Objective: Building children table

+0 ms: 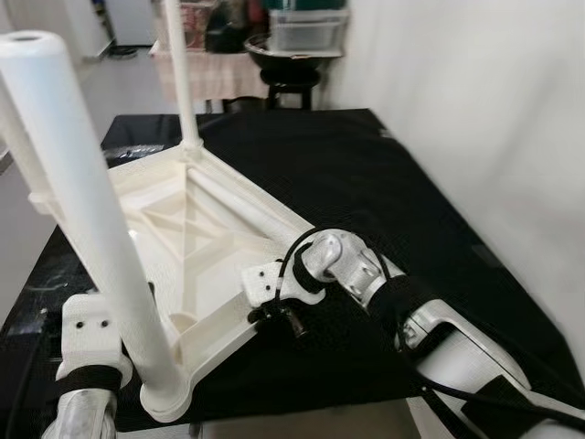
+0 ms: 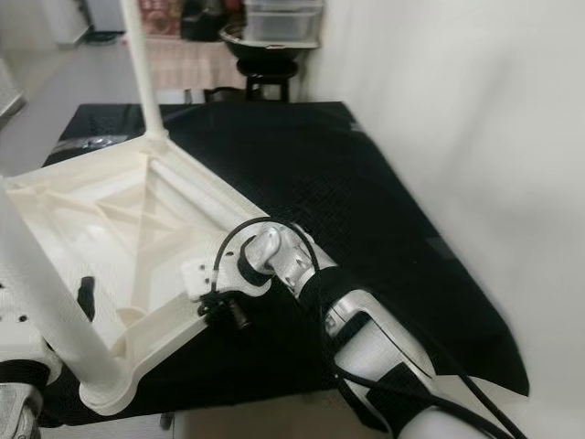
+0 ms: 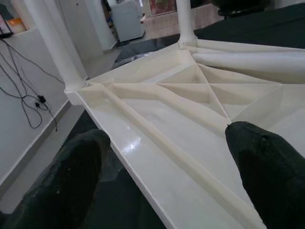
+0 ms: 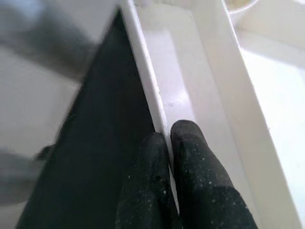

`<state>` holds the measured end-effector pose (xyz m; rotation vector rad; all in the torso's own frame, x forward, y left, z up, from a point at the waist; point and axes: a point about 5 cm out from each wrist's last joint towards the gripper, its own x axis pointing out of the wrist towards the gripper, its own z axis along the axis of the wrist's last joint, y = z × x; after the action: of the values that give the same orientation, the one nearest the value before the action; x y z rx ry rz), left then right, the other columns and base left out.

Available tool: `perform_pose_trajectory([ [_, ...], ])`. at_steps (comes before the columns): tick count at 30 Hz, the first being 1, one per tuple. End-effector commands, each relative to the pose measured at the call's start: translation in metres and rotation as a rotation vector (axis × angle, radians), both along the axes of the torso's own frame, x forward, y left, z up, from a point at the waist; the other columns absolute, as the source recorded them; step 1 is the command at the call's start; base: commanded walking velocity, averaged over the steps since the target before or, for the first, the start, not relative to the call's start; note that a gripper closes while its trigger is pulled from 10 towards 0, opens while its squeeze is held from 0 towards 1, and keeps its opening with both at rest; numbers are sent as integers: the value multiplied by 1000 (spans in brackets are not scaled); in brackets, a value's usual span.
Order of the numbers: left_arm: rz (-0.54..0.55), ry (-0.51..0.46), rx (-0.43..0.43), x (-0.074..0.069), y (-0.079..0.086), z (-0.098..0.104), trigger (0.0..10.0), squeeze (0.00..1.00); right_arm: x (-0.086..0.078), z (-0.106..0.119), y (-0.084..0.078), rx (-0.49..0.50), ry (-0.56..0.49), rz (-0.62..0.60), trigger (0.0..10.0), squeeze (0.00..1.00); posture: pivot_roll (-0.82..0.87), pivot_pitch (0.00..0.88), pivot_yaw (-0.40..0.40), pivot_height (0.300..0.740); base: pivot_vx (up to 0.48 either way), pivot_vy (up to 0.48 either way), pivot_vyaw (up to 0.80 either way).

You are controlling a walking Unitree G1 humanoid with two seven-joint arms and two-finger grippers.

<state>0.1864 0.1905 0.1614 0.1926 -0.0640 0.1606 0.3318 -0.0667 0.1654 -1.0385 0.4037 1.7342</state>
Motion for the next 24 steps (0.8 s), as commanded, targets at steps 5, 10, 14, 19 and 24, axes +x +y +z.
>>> perform_pose_trajectory([
  [5,-16,27,5,-3,-2,-5,10000,0,-7,13,-43,-22,84,18,0,0,44,70,-45,740,0,0,0],
  [10,-21,29,5,-3,-2,-5,10000,0,-7,17,-63,-35,80,-17,0,0,38,74,-43,740,0,0,0],
  [14,-24,31,6,-2,-3,-6,10000,0,-11,16,-64,-8,84,-22,0,0,36,74,-40,740,0,0,0],
  [19,-31,33,9,-3,-4,-6,10000,0,-28,2,-19,129,94,-23,10000,0,54,74,-40,740,0,0,0],
  [24,-28,34,12,-3,-3,-5,10000,0,-24,-2,1,193,62,-90,10000,0,54,74,-39,740,0,0,0],
])
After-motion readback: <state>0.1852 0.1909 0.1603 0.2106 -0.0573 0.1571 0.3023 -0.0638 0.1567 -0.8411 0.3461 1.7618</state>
